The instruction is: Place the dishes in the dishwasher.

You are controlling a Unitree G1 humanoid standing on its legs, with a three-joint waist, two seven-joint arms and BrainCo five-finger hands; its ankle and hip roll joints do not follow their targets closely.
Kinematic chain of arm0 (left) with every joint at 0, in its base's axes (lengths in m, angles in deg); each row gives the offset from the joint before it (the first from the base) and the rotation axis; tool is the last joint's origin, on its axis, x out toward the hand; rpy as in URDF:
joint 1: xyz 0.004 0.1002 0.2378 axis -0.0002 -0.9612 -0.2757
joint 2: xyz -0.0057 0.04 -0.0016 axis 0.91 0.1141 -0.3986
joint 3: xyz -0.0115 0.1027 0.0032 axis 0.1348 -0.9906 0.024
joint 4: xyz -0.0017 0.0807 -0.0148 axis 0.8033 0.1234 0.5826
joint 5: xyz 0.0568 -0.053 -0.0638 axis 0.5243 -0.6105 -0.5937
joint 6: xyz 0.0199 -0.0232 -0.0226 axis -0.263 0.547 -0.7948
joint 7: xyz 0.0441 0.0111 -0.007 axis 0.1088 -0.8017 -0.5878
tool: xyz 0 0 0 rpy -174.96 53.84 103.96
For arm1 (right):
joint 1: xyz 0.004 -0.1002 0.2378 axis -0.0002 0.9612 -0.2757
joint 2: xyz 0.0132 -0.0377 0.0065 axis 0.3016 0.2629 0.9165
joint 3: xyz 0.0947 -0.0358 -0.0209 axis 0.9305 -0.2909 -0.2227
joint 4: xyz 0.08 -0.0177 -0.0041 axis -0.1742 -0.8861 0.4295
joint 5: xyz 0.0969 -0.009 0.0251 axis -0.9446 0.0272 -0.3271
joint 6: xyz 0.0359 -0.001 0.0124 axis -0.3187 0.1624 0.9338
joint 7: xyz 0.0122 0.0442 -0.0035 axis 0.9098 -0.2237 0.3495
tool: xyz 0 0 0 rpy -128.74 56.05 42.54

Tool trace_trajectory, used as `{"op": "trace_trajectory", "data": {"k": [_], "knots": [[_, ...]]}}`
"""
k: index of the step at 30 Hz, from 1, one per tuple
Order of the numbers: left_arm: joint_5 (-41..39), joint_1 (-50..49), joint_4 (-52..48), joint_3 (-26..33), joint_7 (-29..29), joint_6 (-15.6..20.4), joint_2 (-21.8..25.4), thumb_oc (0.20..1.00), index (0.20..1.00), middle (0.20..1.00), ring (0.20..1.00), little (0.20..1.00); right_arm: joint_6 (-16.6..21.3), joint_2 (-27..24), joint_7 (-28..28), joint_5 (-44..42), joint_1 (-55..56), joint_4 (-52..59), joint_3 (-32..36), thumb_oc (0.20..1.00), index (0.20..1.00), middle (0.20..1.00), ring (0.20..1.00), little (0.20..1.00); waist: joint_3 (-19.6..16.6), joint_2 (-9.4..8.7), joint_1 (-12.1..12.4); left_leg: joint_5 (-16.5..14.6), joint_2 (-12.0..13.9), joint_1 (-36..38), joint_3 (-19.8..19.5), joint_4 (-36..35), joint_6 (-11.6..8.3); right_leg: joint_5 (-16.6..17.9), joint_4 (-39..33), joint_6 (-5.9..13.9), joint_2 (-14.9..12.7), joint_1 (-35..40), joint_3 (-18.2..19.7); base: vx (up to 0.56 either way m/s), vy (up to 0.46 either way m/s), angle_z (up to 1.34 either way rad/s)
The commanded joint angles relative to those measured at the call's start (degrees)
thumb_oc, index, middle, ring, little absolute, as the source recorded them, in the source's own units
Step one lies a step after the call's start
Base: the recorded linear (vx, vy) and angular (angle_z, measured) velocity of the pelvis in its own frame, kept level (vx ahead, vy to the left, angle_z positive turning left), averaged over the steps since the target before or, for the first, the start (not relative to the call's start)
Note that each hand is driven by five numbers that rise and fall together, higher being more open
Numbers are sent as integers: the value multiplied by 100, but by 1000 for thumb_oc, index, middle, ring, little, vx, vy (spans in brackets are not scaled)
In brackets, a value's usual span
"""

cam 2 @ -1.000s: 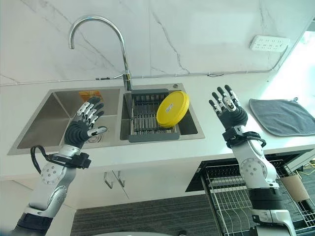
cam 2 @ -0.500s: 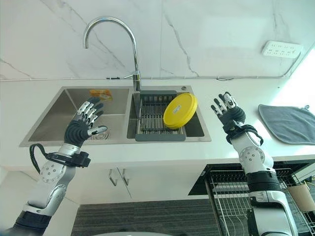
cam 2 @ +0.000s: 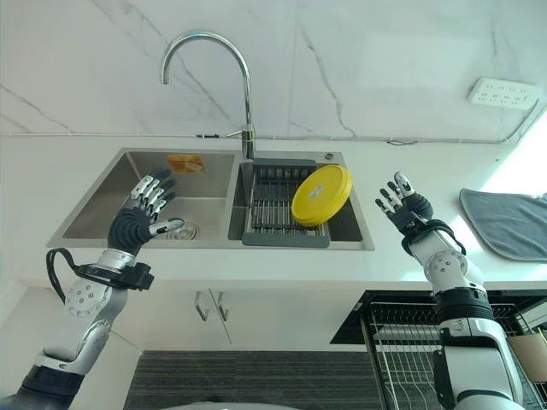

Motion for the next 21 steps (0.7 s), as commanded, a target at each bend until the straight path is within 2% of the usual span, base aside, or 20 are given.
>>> {"op": "trace_trajectory", "data": {"k": [1, 21], "knots": [[-126, 588, -35, -258, 78, 355, 212, 1000, 1000, 1000, 1000, 1000, 91, -498, -264, -93, -828, -115, -271, 1000, 1000, 1000, 1000, 1000, -45, -35, 189, -520, 112, 109, -41, 53, -186, -644, 10, 135, -152, 264, -17, 0, 0, 0], [-207, 378, -177, -149, -31, 216, 397, 1000, 1000, 1000, 1000, 1000, 65, -317, -139, -155, -928, -270, -483, 1000, 1000, 1000, 1000, 1000, 80, 85, 267, -486, 79, 97, -122, 53, -203, -648, 10, 138, -172, 271, -40, 41, -20, 4]]}}
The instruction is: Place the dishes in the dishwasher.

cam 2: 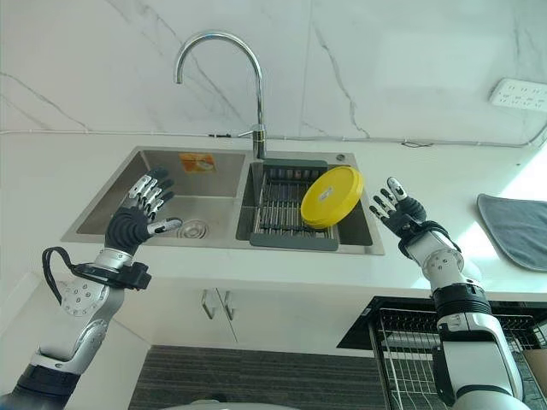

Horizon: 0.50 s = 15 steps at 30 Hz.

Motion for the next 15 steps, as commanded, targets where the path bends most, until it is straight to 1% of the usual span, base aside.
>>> {"op": "trace_trajectory", "data": {"k": [1, 10, 15], "knots": [[-196, 379, -182, -155, -59, 216, 296, 1000, 1000, 1000, 1000, 1000, 234, -282, -51, -175, -786, -66, -257, 1000, 1000, 1000, 1000, 1000, 19, -66, 168, -489, 77, 92, 23, 38, -196, -573, 37, 131, -180, 174, 100, 37, -36, 0], [-181, 439, -211, -190, -16, 110, 370, 1000, 1000, 1000, 1000, 1000, 262, -187, -31, -198, -771, -51, -336, 1000, 1000, 1000, 1000, 1000, 48, -18, 142, -480, 65, 94, 9, 38, -200, -577, 37, 133, -168, 163, 141, 4, -4, 0], [-184, 430, -216, -170, -34, 117, 390, 1000, 1000, 1000, 1000, 1000, 259, -199, -106, -169, -819, -195, -354, 1000, 1000, 1000, 1000, 1000, 36, -9, 170, -483, 71, 112, 1, 38, -205, -589, 37, 128, -171, 192, 112, 0, 0, 0]]}}
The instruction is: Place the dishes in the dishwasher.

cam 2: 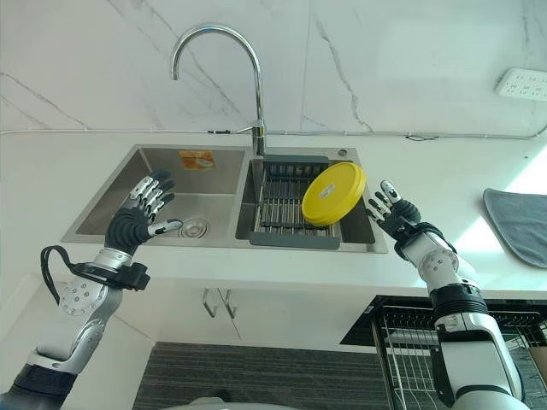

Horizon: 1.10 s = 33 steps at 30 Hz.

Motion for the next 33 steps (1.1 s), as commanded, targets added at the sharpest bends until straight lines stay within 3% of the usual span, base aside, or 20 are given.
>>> {"op": "trace_trajectory", "data": {"k": [1, 33], "knots": [[-184, 441, -194, -179, 10, 234, 288, 1000, 1000, 1000, 1000, 1000, 267, -207, -116, -158, -834, -178, -144, 1000, 1000, 1000, 1000, 1000, -28, -63, 168, -483, 82, 110, -2, 42, -202, -590, 34, 129, -181, 194, 107, 0, 0, 0], [-171, 442, -179, -249, -13, 44, 335, 1000, 1000, 1000, 1000, 1000, 148, -197, -125, 85, -1368, -1100, -453, 1000, 1000, 1000, 1000, 1000, 6, -62, 409, -466, 39, 123, -157, 42, -207, -644, 34, 104, -191, 326, -42, 11, 1, 2]]}}
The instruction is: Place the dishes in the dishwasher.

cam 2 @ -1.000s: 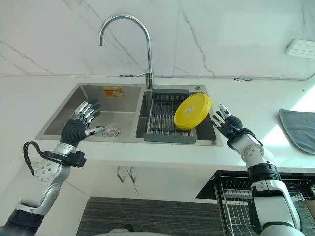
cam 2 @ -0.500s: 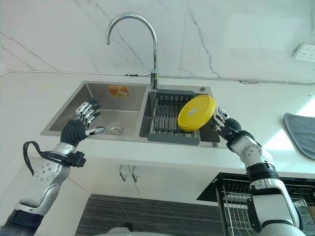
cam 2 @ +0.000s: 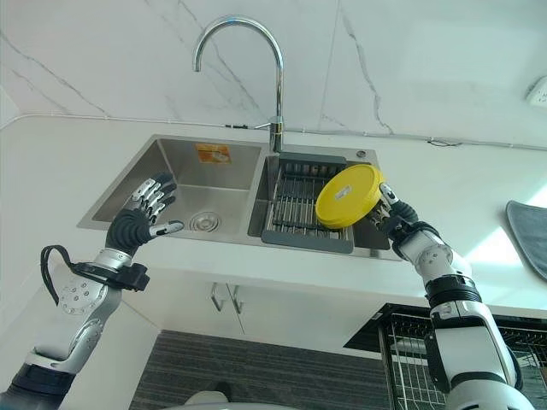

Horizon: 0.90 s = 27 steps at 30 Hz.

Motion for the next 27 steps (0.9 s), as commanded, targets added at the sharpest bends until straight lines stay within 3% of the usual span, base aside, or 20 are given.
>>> {"op": "trace_trajectory", "data": {"k": [1, 27], "knots": [[-181, 447, -166, -256, 35, 229, 292, 1000, 1000, 1000, 1000, 1000, 169, -275, -120, 60, -875, -243, -243, 1000, 1000, 1000, 1000, 1000, -125, -22, 176, -476, 67, 116, 8, 27, -199, -622, 7, 94, -180, 205, 134, 0, 0, 0], [-200, 363, -170, -254, -26, 92, 384, 1000, 1000, 1000, 1000, 1000, 22, -422, -328, 562, -1305, -957, -445, 1000, 1000, 1000, 1000, 1000, -99, -35, 320, -462, 32, 144, -81, 27, -182, -646, 7, 97, -190, 301, 106, 7, 0, 0]]}}
